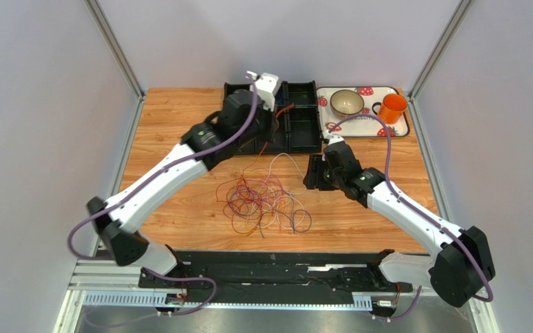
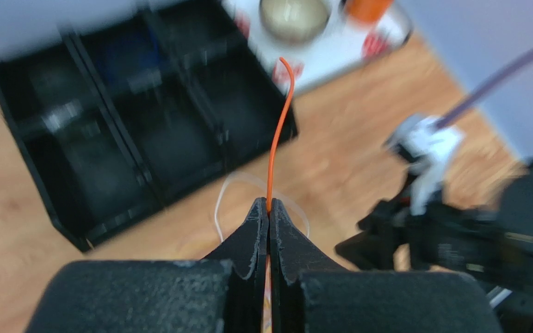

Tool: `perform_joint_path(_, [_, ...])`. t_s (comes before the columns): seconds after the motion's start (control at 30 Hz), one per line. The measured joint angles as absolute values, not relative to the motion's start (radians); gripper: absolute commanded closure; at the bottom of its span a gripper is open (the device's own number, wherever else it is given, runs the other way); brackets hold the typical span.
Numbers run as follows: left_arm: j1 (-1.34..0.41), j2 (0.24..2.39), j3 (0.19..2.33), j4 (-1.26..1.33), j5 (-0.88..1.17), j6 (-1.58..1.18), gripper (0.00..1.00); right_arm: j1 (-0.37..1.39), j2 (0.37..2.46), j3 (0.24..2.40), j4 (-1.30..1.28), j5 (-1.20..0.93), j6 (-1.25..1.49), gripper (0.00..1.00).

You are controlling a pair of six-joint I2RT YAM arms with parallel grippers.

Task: Untangle the cables
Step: Untie the cable.

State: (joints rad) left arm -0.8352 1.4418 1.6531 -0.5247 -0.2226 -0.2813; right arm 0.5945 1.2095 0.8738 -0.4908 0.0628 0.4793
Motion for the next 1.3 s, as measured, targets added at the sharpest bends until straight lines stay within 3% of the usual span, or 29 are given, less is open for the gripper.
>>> perform_joint_path(0.13, [-0.765,1.567,1.601,-0.626,-0.134,-0.373,1.00,0.595,1.158,0.834,-0.434,-0.042,0.464,0.44])
perform_joint_path(0.5, [-0.637,1.524,1.647,-0.613,0.149,-0.562,1.00,0.638,1.044,0.632,0.014,-0.283,0.476,0.44])
perform_joint_path(0.83, [-0.553,1.563,1.757,-0.590,0.384,-0.661,1.00,0.743,1.242,0.637,0.333,-0.251,0.409,0.43])
perform_joint_path(1.3, [-0.547,1.591,1.761,-0.589,0.460,-0.703,1.00,0.786,1.407,0.673,0.599,-0.127,0.353,0.44])
